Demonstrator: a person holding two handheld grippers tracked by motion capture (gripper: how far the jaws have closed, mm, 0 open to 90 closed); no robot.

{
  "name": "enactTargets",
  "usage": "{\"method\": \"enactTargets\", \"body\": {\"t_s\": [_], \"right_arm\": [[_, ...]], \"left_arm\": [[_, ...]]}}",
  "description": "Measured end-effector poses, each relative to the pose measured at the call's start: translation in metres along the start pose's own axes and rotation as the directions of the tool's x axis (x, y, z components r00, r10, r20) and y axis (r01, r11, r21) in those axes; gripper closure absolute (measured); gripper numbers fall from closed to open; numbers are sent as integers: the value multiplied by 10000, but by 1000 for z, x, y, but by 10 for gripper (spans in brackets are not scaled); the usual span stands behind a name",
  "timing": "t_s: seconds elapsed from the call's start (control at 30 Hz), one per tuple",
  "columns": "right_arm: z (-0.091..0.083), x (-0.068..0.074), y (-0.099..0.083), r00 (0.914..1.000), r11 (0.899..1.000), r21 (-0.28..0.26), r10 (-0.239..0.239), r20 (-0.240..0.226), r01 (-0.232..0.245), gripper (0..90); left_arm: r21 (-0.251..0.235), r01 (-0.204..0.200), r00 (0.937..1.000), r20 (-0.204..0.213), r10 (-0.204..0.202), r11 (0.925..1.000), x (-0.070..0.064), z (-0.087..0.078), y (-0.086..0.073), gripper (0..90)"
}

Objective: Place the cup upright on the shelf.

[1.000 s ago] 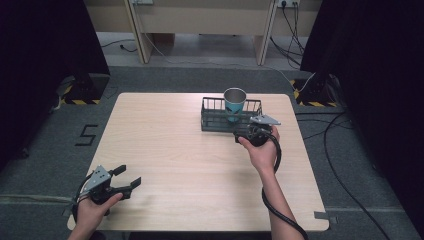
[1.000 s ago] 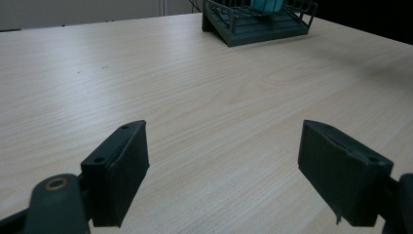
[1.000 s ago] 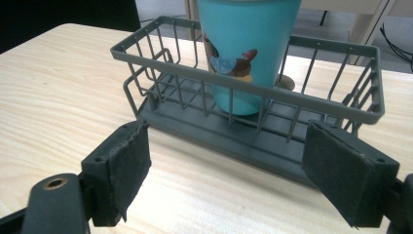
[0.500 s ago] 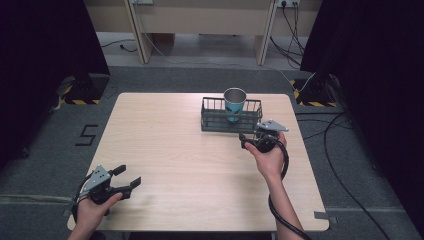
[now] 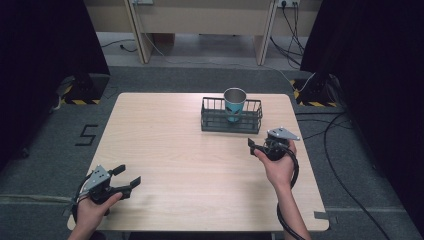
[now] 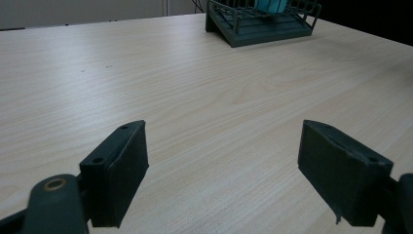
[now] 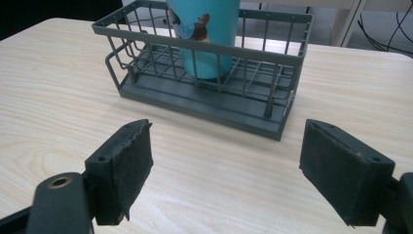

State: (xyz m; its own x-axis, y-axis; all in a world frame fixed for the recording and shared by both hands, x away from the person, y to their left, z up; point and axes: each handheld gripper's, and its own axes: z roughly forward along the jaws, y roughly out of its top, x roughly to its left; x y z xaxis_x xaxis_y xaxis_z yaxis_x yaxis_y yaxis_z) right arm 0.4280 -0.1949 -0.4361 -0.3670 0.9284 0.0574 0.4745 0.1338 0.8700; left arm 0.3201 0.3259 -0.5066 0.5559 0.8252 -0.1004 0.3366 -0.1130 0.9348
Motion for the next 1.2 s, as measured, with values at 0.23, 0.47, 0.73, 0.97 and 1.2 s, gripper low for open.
{"method": "enactTargets", "body": {"t_s": [0.23,0.47,0.73,0.97,1.2], "right_arm": [[-11,-6,-9,9997,9998,-79,198,149,-197,204],[-18,-10,-17,9994,9996,-75,280,224,-279,204],[-25,-14,-29,9982,9987,-25,501,343,-500,206],[-34,-18,-39,9969,9979,-66,640,465,-638,213],[-41,-25,-51,9943,9963,-59,856,634,-854,223]], "left_arm": [[-5,-11,10000,-43,11,10000,1,0,0,180],[-29,64,10000,-40,-64,10000,0,0,0,180],[-37,88,9999,-76,-88,10000,1,0,0,180],[-34,186,9998,-85,-186,9998,2,0,-1,180],[-98,286,9995,-146,-287,9995,3,0,-1,181]]}}
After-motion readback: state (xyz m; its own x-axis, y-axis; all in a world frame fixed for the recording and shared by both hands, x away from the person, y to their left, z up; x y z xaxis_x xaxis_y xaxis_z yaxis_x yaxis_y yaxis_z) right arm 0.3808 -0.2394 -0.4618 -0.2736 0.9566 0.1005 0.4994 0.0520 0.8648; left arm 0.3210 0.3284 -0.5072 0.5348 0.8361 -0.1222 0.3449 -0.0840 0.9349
